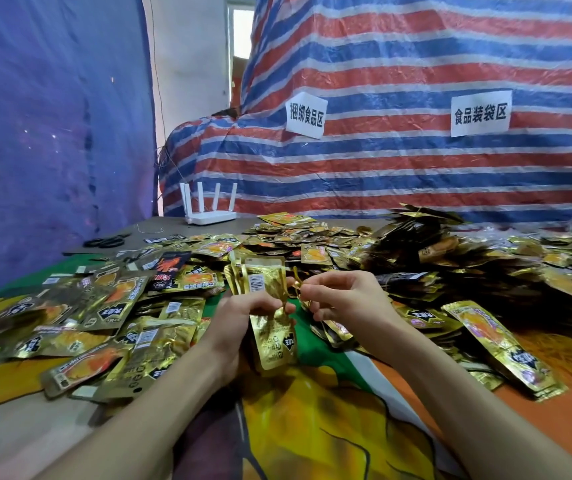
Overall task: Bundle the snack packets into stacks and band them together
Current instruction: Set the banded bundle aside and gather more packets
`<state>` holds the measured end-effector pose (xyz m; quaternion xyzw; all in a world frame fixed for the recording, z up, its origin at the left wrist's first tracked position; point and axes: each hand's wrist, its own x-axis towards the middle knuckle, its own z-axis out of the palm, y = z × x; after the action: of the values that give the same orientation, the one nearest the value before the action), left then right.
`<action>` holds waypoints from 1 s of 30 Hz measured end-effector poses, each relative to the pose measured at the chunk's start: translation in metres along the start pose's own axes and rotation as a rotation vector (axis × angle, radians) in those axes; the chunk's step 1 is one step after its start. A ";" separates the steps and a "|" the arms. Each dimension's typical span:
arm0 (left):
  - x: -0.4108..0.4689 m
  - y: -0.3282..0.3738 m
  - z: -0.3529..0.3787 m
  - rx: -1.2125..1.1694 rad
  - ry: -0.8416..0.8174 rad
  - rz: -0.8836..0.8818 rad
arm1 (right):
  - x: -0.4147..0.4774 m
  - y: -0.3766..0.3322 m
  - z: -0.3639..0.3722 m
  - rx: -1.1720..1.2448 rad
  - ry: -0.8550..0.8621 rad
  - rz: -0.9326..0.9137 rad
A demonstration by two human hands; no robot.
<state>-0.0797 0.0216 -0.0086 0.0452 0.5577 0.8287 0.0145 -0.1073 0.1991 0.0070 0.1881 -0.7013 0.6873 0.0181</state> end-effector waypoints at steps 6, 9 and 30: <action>0.000 0.001 -0.002 -0.043 -0.062 -0.052 | -0.001 -0.001 0.001 -0.010 -0.006 -0.001; 0.000 0.001 -0.002 0.010 -0.044 -0.065 | -0.002 -0.001 0.000 0.001 -0.010 0.003; 0.000 0.008 -0.010 -0.553 -0.638 -0.090 | -0.004 -0.003 -0.001 -0.110 -0.043 0.073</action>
<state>-0.0805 0.0090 -0.0045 0.2695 0.2833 0.8901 0.2342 -0.1033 0.2014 0.0087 0.1757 -0.7447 0.6438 -0.0118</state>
